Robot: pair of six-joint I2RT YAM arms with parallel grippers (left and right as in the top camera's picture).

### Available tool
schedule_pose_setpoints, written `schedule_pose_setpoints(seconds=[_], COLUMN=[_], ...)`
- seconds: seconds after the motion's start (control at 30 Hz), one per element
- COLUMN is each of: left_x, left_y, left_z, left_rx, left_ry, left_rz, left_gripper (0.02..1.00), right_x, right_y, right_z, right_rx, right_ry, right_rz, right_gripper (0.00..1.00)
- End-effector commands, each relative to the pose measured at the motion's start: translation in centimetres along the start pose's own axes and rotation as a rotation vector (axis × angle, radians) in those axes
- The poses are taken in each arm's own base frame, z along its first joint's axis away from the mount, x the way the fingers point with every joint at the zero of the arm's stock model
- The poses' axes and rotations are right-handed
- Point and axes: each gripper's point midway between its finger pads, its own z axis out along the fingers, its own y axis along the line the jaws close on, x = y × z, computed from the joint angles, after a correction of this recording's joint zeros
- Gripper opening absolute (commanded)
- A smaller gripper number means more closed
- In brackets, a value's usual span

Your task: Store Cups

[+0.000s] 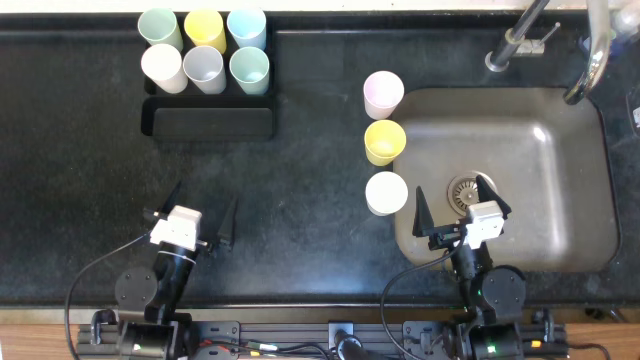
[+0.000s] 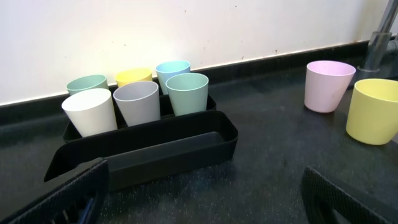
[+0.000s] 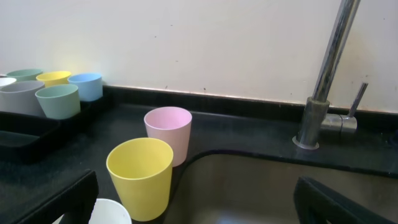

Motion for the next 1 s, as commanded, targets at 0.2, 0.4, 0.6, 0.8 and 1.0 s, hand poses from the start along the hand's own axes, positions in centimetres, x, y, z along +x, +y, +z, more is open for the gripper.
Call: schedule_pose_setpoints(seconds=[0.2,0.4,0.6,0.8,1.0], left_x=[-0.1,-0.1,-0.8,-1.4,-7.7], left_y=[-0.4,-0.4,-0.4,0.7,2.4], left_z=[0.0,0.0,-0.1,-0.2,0.0], left_rx=[0.019,0.019,0.020,-0.022,-0.064], left_ry=[-0.008,-0.008,-0.034,-0.060,-0.055], left_rz=[0.017,0.017,-0.039,-0.127,-0.190], left_gripper=[1.000,1.000,0.925,0.915,1.000], right_x=[0.4,0.4,0.4,0.4,0.4], right_y=[-0.1,-0.1,-0.1,-0.1,-0.1], right_z=[0.0,0.0,0.0,0.0,0.0], right_rx=[0.006,0.006,0.006,0.006,0.006], right_ry=[0.002,0.002,0.002,0.002,0.002], right_rz=[0.004,0.004,0.004,0.004,0.004], right_gripper=[0.998,0.996,0.998,0.996,0.996])
